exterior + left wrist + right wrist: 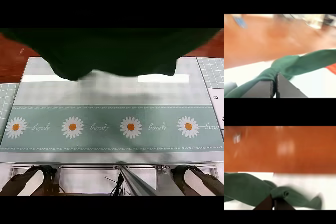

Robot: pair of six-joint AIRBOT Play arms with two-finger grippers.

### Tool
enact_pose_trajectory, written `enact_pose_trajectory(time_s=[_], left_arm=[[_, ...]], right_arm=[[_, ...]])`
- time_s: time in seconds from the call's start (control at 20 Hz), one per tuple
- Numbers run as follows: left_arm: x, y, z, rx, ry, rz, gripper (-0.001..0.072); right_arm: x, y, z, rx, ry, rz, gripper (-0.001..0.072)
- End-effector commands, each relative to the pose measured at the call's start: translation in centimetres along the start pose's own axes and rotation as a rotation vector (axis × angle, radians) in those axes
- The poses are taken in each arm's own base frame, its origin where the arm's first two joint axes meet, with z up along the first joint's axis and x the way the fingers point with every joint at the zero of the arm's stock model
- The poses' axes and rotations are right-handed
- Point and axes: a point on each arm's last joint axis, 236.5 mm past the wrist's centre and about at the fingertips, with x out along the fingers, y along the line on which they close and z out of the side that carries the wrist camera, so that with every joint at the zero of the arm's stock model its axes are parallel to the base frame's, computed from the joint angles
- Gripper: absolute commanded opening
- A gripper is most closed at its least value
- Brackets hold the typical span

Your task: Fold the shirts.

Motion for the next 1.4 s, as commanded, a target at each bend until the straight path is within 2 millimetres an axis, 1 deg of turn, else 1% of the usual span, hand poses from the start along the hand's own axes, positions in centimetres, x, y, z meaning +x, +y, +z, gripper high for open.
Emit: enact_pose_trajectory(time_s=[0.0,0.05,0.1,0.15,0.2,0.3,0.35,0.4,0.45,0.55,0.6,0.65,0.75,0.85,0.9,1.0,1.05,1.15,1.2,1.25,1.35], left_arm=[[-10.6,-3.4,8.1,0.319,-0.205,0.359,0.0028],[-13.2,-3.8,8.6,0.353,-0.235,0.443,0.0028],[-15.7,-4.5,8.4,0.366,-0.251,0.51,0.0028],[-17.8,-5.5,7.6,0.386,-0.239,0.556,0.0028],[-19.6,-6.2,6.9,0.408,-0.233,0.594,0.0028],[-22.4,-7.5,6.3,0.416,-0.282,0.635,0.0028],[-23.0,-8.0,5.8,0.412,-0.289,0.624,0.0028],[-22.9,-8.1,5.2,0.407,-0.281,0.609,0.0028],[-22.5,-7.7,4.5,0.398,-0.262,0.6,0.0028],[-20.8,-5.6,2.9,0.355,-0.198,0.603,0.0028],[-19.6,-4.2,1.6,0.293,-0.159,0.6,0.0028],[-17.8,-2.9,-0.5,0.232,-0.089,0.575,0.0028],[-14.5,0.0,-4.6,0.145,0.041,0.541,0.0028],[-11.1,3.1,-8.1,0.068,0.145,0.516,0.0028],[-9.0,4.5,-9.9,0.026,0.198,0.485,0.0028],[-4.2,5.1,-13.0,0.013,0.29,0.36,0.0028],[-1.8,5.6,-14.5,0.022,0.335,0.323,0.0029],[2.8,8.0,-17.2,0.025,0.402,0.316,0.0029],[4.9,9.7,-18.3,0.018,0.41,0.331,0.0029],[7.0,11.9,-19.3,-0.018,0.405,0.357,0.0028],[10.4,16.5,-21.8,-0.033,0.406,0.416,0.0028]], right_arm=[[-10.9,6.5,3.0,-0.173,-0.232,-0.072,0.002],[-13.2,7.2,2.4,-0.205,-0.251,-0.116,0.002],[-15.3,7.7,1.6,-0.22,-0.266,-0.158,0.002],[-17.0,8.2,0.9,-0.227,-0.278,-0.187,0.002],[-18.7,8.8,0.1,-0.233,-0.292,-0.209,0.002],[-20.6,9.7,-1.4,-0.235,-0.293,-0.227,0.002],[-21.1,9.8,-2.3,-0.232,-0.273,-0.237,0.002],[-21.1,9.7,-3.3,-0.227,-0.239,-0.242,0.002],[-20.9,9.4,-4.3,-0.22,-0.196,-0.245,0.002],[-20.3,8.4,-5.3,-0.206,-0.133,-0.267,0.002],[-19.9,7.8,-5.6,-0.196,-0.105,-0.278,0.002],[-19.1,7.3,-6.2,-0.181,-0.061,-0.273,0.002],[-16.1,6.3,-7.5,-0.142,0.033,-0.22,0.0019],[-12.3,4.2,-9.0,-0.102,0.128,-0.183,0.002],[-10.2,2.7,-9.8,-0.07,0.171,-0.175,0.002],[-5.4,-0.1,-12.0,0.004,0.25,-0.131,0.002],[-2.4,-1.3,-13.3,0.048,0.284,-0.085,0.002],[3.1,-4.6,-16.1,0.121,0.344,-0.057,0.002],[5.8,-6.6,-17.4,0.159,0.383,-0.07,0.002],[8.5,-8.2,-18.4,0.19,0.414,-0.07,0.0019],[13.6,-10.9,-19.7,0.248,0.433,-0.082,0.002]])
